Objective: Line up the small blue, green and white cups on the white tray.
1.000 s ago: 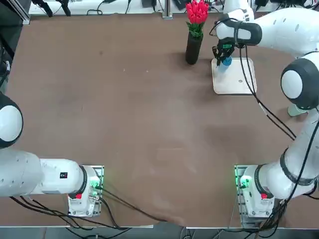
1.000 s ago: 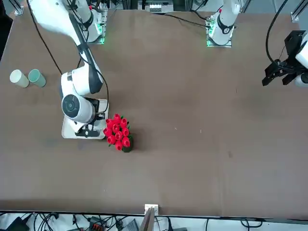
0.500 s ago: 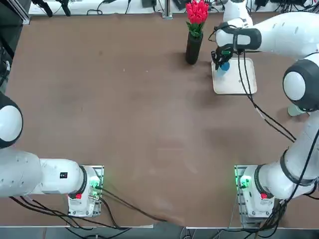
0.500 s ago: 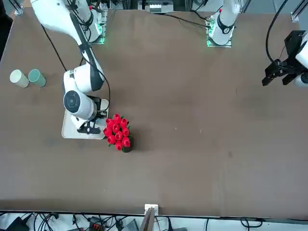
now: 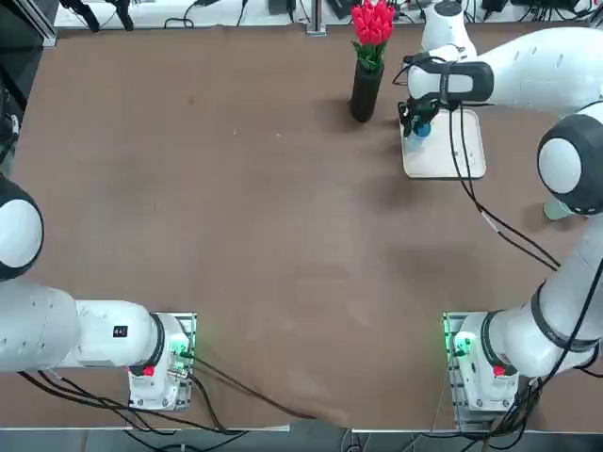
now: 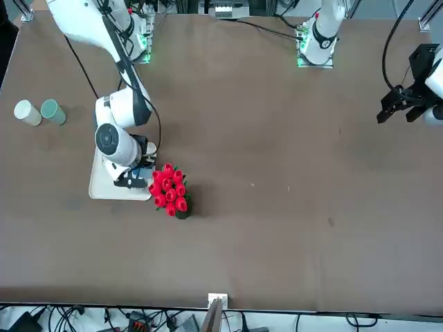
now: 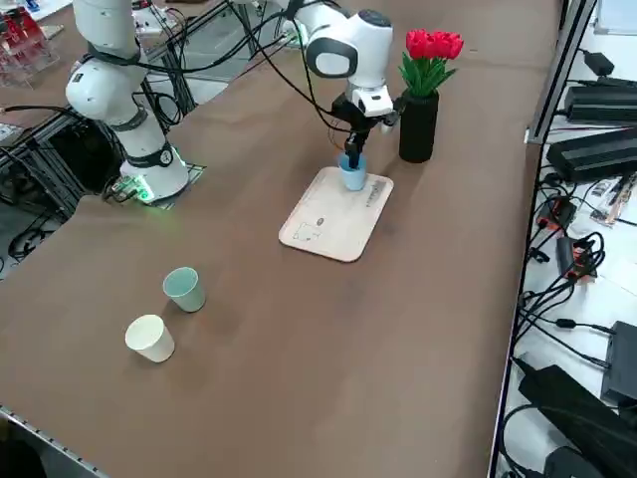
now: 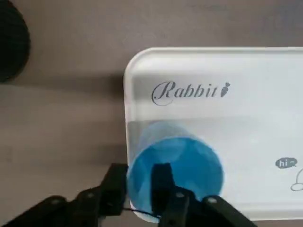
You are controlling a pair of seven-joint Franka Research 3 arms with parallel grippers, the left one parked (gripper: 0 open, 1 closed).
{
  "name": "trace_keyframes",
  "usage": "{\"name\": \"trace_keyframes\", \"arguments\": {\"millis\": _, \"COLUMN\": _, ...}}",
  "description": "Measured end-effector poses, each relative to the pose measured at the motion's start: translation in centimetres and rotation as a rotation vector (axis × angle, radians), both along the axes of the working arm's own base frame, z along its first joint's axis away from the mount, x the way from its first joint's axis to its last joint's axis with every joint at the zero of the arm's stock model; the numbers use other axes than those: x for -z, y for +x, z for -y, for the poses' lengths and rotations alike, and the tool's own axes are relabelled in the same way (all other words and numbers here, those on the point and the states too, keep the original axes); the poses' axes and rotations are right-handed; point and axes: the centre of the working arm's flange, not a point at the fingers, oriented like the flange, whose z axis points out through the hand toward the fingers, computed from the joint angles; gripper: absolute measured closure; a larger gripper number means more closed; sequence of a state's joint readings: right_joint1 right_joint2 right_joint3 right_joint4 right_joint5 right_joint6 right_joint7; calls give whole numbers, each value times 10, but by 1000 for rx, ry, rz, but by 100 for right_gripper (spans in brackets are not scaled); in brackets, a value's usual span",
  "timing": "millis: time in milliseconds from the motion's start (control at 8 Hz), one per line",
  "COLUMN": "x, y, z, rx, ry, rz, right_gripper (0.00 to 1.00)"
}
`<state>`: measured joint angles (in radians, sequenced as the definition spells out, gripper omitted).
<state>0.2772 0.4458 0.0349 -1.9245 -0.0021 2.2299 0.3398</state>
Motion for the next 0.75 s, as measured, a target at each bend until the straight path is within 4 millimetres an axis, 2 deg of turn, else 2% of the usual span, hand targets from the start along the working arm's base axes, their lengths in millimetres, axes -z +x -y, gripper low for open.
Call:
{"name": "trace_keyframes", "arguments": {"millis": 375, "x": -7, "y": 1, "z": 0, "rx": 0, "ry": 3, "rz": 11, "right_gripper": 12}}
{"name": "trace_keyframes", "arguments": {"millis": 500, "x": -17, "y": 2, "z": -1, "rx": 0, "ry": 6, "rz": 20, "right_gripper": 0}}
{"name": "trace_keyframes", "arguments": {"millis": 625, "x": -35, "y": 3, "z": 0, "rx": 1, "ry": 8, "rz": 30, "right_gripper": 0}}
{"name": "trace_keyframes", "arguments": {"millis": 750, "x": -62, "y": 6, "z": 0, "rx": 14, "ry": 11, "rz": 35, "right_gripper": 0}}
